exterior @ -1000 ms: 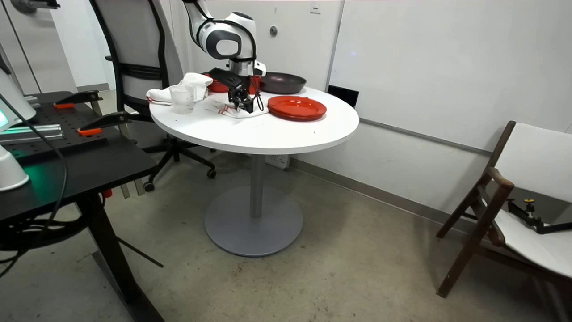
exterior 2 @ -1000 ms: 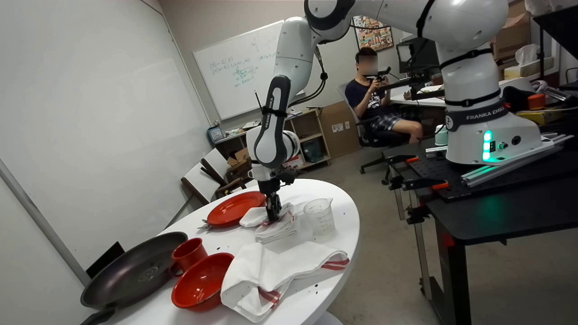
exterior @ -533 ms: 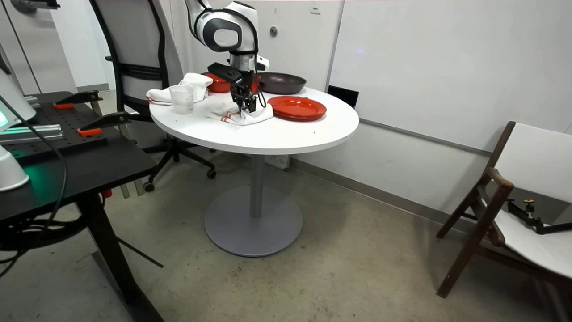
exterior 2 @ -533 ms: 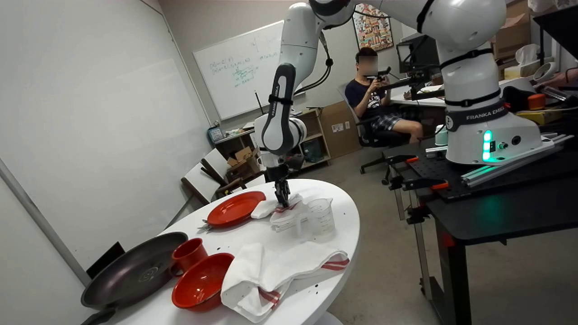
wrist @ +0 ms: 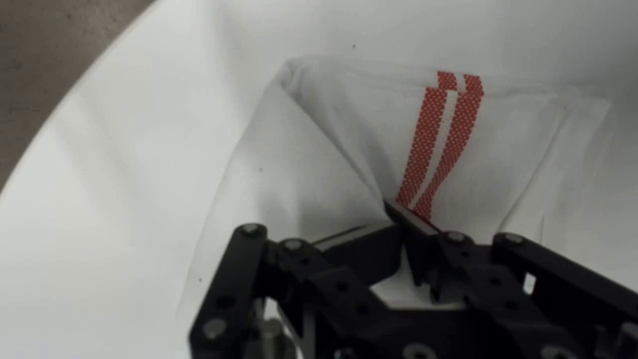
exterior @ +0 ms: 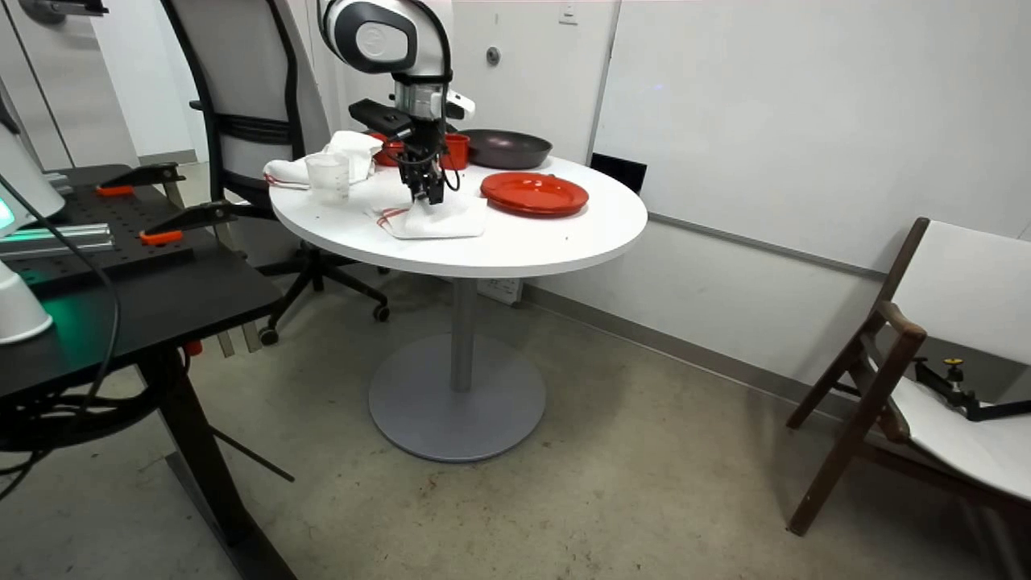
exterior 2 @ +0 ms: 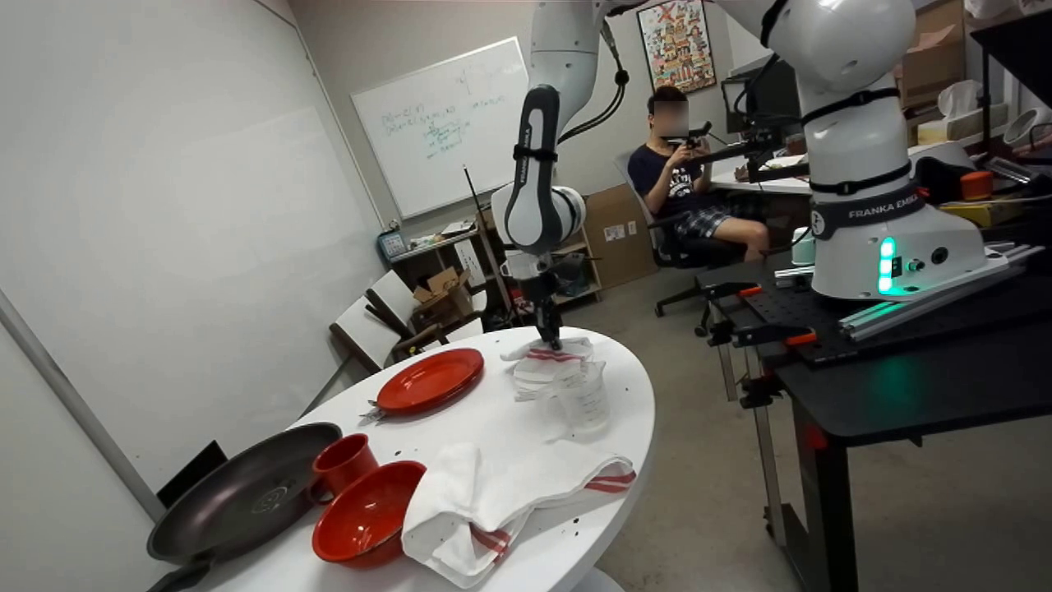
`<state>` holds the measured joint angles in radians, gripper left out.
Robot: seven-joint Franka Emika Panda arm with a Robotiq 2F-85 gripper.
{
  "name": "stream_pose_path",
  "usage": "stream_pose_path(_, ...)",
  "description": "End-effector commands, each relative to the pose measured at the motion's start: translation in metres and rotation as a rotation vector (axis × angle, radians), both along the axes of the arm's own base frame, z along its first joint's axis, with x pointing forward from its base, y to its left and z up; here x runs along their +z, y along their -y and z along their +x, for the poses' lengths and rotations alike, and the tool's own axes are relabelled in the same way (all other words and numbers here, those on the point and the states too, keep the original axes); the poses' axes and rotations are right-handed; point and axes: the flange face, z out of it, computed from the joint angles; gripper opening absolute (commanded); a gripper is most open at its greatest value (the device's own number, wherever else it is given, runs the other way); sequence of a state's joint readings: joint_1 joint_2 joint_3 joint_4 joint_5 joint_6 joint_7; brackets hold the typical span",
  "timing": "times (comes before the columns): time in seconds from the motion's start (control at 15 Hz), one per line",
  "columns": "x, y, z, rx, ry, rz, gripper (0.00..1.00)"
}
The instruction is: Use the towel to wipe the table.
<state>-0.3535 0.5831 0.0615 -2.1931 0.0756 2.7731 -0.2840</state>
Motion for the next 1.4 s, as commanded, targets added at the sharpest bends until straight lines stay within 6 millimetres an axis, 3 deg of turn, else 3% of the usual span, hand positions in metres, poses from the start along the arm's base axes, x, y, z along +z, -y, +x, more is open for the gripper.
stream_pose_path(0.0, 0.016, -0.012, -0.034, 0.018, -0.031, 0.012, 0.0)
stream_pose_path(0.4, 0.019, -0.038, -0.083, 0.026, -0.096, 0.04, 0.0)
stream_pose_path(0.67, 0.018, -0.056, -0.105, 0.023, -0.135, 0.066, 0.0)
stream_pose_path(1.07, 0.021, -0.064, -0.111, 0.028, -0.148, 0.07, 0.0)
stream_pose_path(1.33, 0.024, -0.064, -0.088, 0.068, -0.103, 0.056, 0.0)
